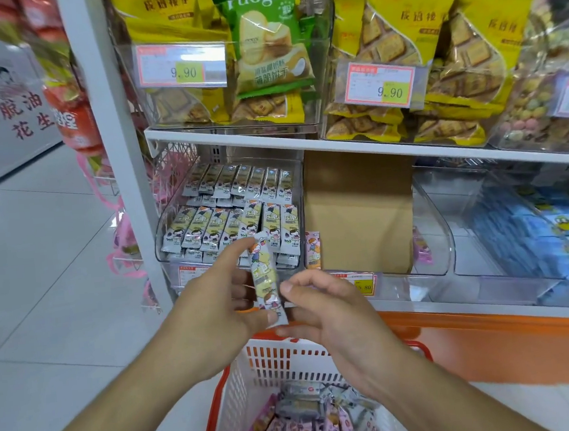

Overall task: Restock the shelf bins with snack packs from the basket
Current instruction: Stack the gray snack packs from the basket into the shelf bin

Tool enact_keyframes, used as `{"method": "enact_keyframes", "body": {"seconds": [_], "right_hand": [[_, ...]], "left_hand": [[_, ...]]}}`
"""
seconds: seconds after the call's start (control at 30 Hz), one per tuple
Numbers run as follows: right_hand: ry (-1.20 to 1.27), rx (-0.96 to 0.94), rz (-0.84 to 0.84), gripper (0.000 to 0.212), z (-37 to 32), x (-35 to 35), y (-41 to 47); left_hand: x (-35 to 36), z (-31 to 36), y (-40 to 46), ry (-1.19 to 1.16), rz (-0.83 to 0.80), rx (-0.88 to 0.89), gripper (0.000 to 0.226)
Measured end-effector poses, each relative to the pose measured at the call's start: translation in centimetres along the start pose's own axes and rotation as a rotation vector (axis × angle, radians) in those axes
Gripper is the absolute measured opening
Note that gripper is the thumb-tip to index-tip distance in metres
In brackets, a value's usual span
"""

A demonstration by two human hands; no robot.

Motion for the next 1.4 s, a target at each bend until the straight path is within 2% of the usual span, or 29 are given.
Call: {"method": "enact_keyframes", "body": {"seconds": [0.27,0.4,0.63,0.8,1.03,1.17,1.3,1.4], "right_hand": [[-0.097,0.056,0.012,0.016,0.3,-0.2,-0.3],[-0.148,0.108,0.02,0.015,1.3,-0.8,-0.2],[-0.131,0.178,0.043,0.009,2.9,-1.9,1.2],[-0.135,0.183,0.012,0.034,4.0,-2.0,2.3],[-0.186,0.171,0.006,0.034,4.6,-2.0,3.0],[-0.214,0.159,0.01,0.037,4.7,-2.1,2.8],[-0.223,0.159,0.03,0.014,4.6,-2.8,2.2],[-0.195,0.155,0.039,0.034,4.5,-3.6,1.7]], "left_hand": [[-5.6,2.0,4.1,0.074,0.101,-0.008,0.096],[-8.9,2.6,7.8,0.191,0.122,0.004,0.095],[-8.9,1.6,12.6,0.327,-0.065,-0.016,0.093],[-8.1,0.1,14.5,0.38,-0.153,-0.045,0.09],[-7.2,-0.4,15.3,0.442,-0.222,-0.081,0.091],[-7.2,-0.2,14.8,0.459,-0.213,-0.095,0.092],[-7.4,0.5,13.5,0.379,-0.128,-0.089,0.085],[-7.2,1.4,11.2,0.279,-0.032,-0.047,0.067]]}}
Point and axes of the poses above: each hand's wrist, its own y-axis towards the middle knuckle, its own x-axis out of the palm, z = x × y, the point moved 7 cm from there along y, towards the middle knuckle, and after that the axes turned 14 degrees about -y, right-handed, at the moved point
